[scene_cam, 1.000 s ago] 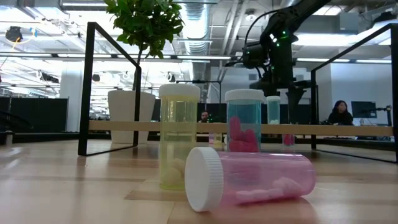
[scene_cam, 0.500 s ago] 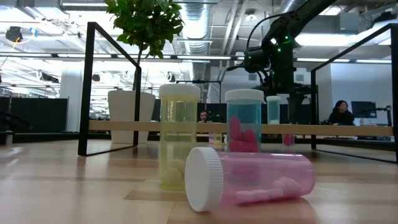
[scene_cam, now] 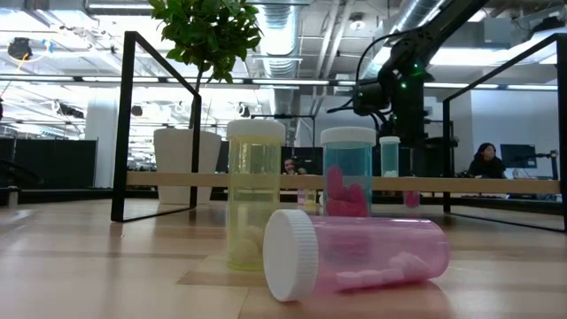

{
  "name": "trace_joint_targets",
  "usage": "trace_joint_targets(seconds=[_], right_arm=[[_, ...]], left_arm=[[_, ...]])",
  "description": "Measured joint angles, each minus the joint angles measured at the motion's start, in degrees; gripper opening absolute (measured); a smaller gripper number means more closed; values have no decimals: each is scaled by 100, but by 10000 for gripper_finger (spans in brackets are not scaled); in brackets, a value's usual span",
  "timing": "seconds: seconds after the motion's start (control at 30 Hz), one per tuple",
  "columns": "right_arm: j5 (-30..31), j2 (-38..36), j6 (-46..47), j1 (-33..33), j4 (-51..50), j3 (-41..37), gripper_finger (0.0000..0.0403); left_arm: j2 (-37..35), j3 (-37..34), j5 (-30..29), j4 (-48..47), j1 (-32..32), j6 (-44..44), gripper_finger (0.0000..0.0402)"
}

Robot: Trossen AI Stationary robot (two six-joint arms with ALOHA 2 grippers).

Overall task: Pick and place medicine bottles onto shelf by color
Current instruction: Put the blue pill bottle on the shelf

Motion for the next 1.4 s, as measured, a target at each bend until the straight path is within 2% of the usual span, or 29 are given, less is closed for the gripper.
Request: trace_joint_targets(seconds=[0.27, 0.7, 1.07, 1.4], right_arm=[[43, 0, 0, -6, 92, 2, 218], [61, 0, -168, 39, 94, 8, 111], [-429, -136, -1374, 402, -124, 10, 138], [-850, -1085, -2846, 540, -634, 10, 126]], left_arm=[[2, 0, 79, 1, 48, 0, 192], [2, 0, 77, 2, 48, 76, 192], [2, 0, 62, 4, 48, 55, 192], [6, -394, 201, 355, 48, 53, 192]])
